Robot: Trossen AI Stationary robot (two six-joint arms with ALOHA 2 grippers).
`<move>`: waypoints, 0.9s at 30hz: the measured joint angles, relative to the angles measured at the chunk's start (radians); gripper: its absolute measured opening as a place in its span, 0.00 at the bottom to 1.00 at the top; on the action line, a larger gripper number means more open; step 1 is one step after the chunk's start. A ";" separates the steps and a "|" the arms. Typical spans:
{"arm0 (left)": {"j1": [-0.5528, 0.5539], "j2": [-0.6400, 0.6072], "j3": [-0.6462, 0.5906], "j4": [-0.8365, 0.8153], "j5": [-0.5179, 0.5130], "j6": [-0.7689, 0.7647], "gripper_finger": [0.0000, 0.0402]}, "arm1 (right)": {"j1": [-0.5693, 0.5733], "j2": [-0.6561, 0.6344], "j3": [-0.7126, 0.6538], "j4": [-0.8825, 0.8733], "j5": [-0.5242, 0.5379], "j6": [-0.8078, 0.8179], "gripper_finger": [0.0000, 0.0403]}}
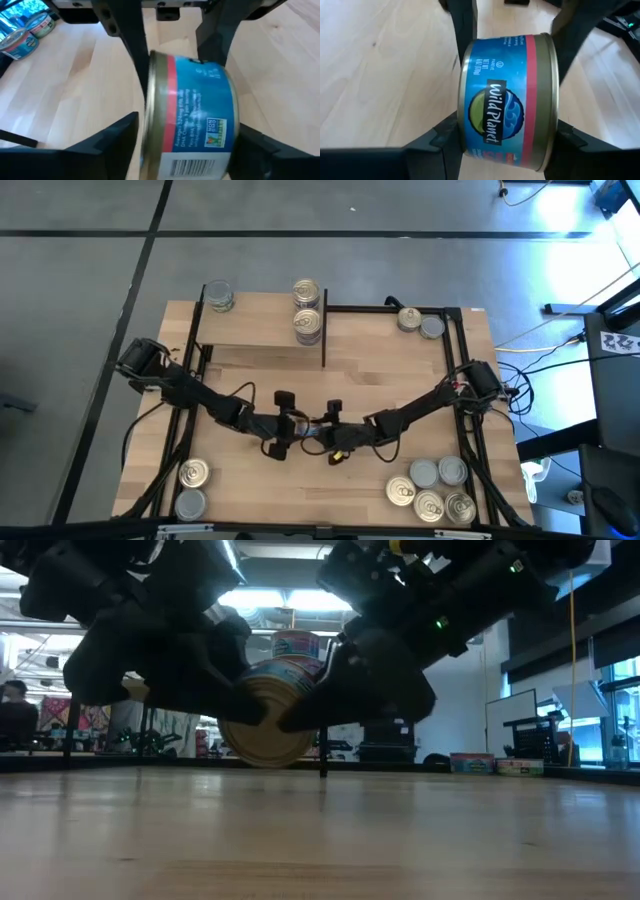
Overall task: Stack canned seafood by type on shelf
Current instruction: Put the blue tuna can on the shelf
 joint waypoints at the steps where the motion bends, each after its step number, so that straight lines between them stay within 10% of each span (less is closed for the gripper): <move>1: -0.001 0.000 0.000 0.001 0.000 0.001 0.58 | 0.000 0.000 0.001 0.001 -0.003 0.003 0.49; 8: -0.004 0.000 0.000 0.003 -0.002 0.003 0.45 | -0.006 0.000 0.001 -0.005 -0.027 0.014 0.50; 17: -0.027 -0.156 0.027 -0.235 -0.089 -0.020 0.45 | -0.003 -0.068 0.002 -0.100 -0.021 0.048 0.96; 27: -0.025 -0.367 0.243 -0.864 -0.371 -0.079 0.45 | 0.016 -0.109 0.001 -0.207 -0.128 0.109 0.89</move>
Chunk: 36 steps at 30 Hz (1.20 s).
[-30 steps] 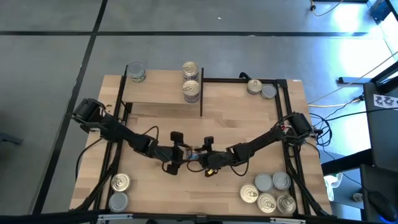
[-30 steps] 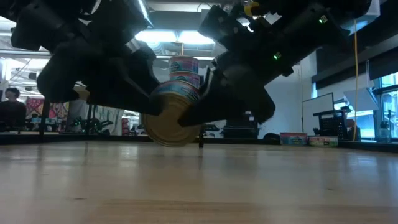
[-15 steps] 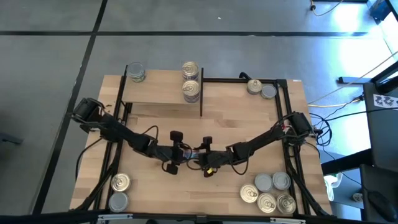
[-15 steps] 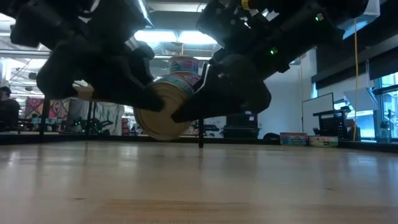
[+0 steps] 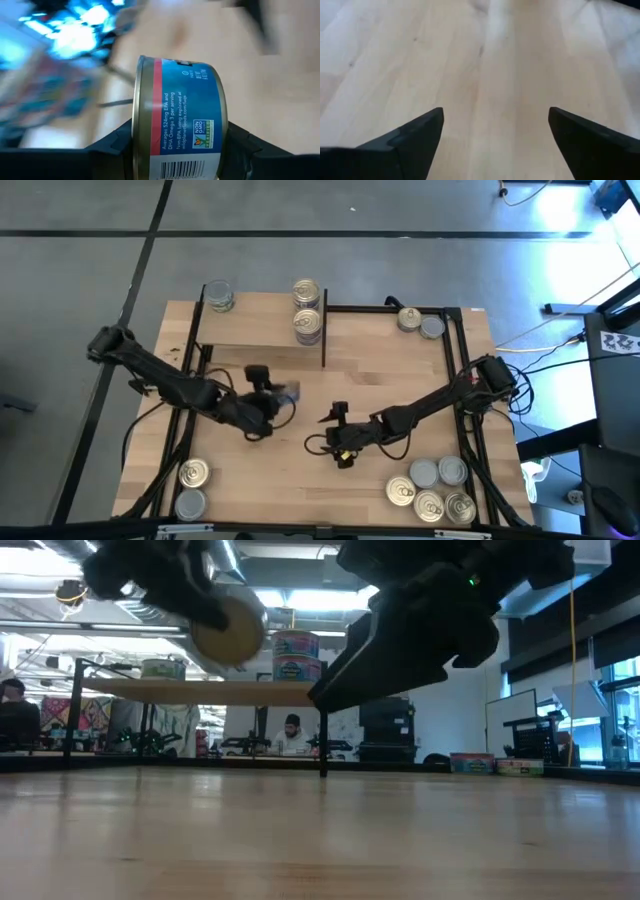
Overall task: Stack canned seafood by type on shelf
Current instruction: Put the blue tuna can on the shelf
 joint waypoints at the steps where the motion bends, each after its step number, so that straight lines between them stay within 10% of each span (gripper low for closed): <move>1: 0.004 -0.011 0.029 -0.060 -0.046 -0.001 0.45 | 0.003 0.004 0.000 0.007 -0.004 0.001 0.88; 11: 0.188 -0.058 0.132 -0.230 -0.288 0.109 0.45 | 0.013 0.036 0.000 0.020 -0.004 0.001 0.88; 36: 0.645 0.049 0.056 0.001 -0.036 0.360 0.47 | 0.013 0.044 -0.001 0.013 -0.003 0.000 0.88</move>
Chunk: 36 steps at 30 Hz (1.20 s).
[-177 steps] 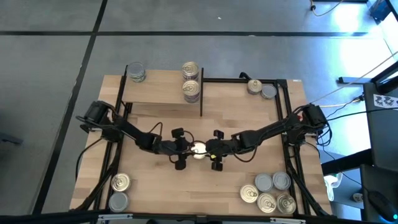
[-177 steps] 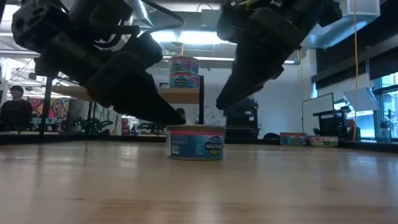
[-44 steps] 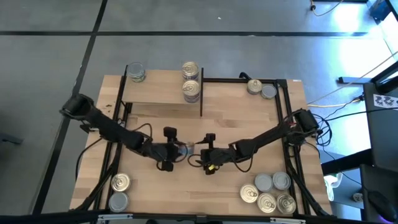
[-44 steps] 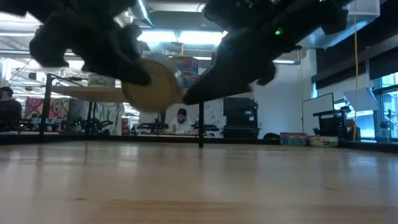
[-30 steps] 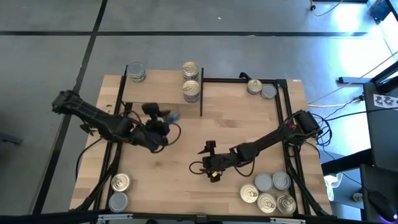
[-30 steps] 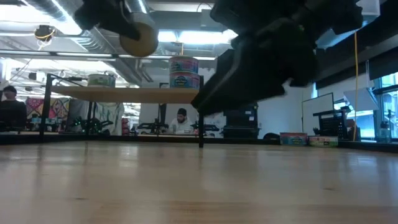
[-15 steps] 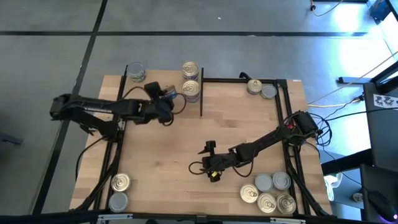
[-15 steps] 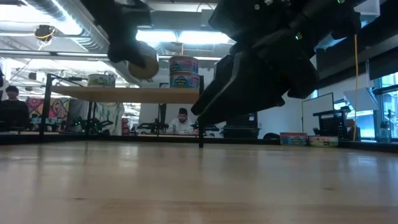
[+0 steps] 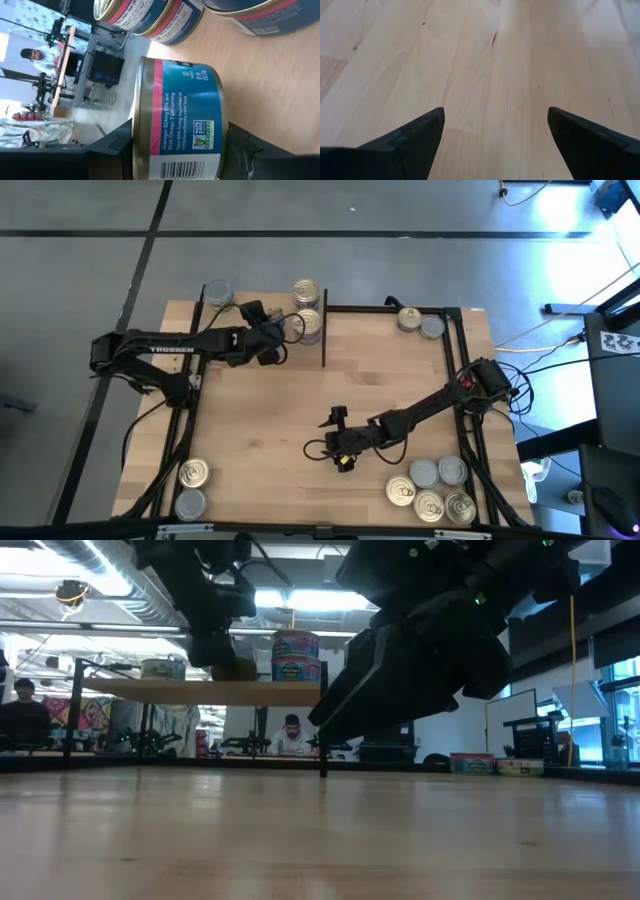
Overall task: Stack canned seafood by type on shelf
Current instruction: Put the blue tuna can on the shelf
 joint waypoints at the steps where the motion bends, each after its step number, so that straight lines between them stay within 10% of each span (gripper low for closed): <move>1: 0.005 0.001 0.000 0.003 0.006 -0.005 0.47 | 0.000 0.000 0.000 0.001 0.000 0.000 0.88; 16: 0.011 -0.002 0.008 -0.014 0.158 -0.054 0.67 | -0.001 0.000 0.000 -0.002 0.000 0.000 0.88; 36: 0.013 -0.005 0.089 -0.140 0.343 -0.108 0.68 | -0.002 0.000 0.000 -0.002 0.011 0.001 0.88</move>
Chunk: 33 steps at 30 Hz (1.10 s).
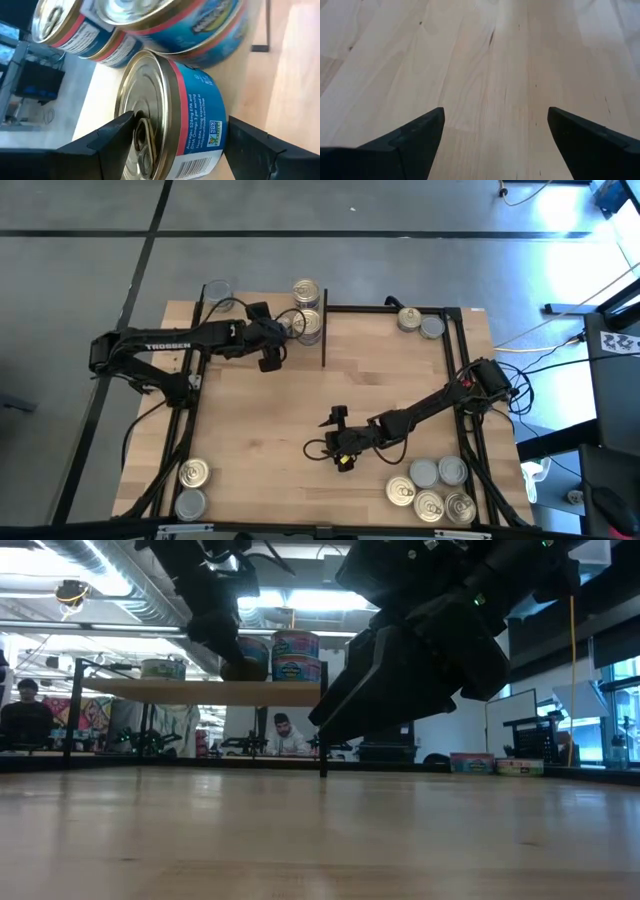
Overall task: Stack canned seafood by type on shelf
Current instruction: Put the blue tuna can on the shelf
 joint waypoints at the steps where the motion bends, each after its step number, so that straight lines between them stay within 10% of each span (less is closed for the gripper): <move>1: -0.002 0.000 0.000 -0.008 -0.008 0.013 0.68 | 0.000 0.000 0.000 0.000 0.000 0.000 0.88; 33: -0.061 -0.035 -0.003 -0.066 -0.147 0.082 0.68 | -0.013 0.000 0.000 0.000 -0.003 0.008 0.88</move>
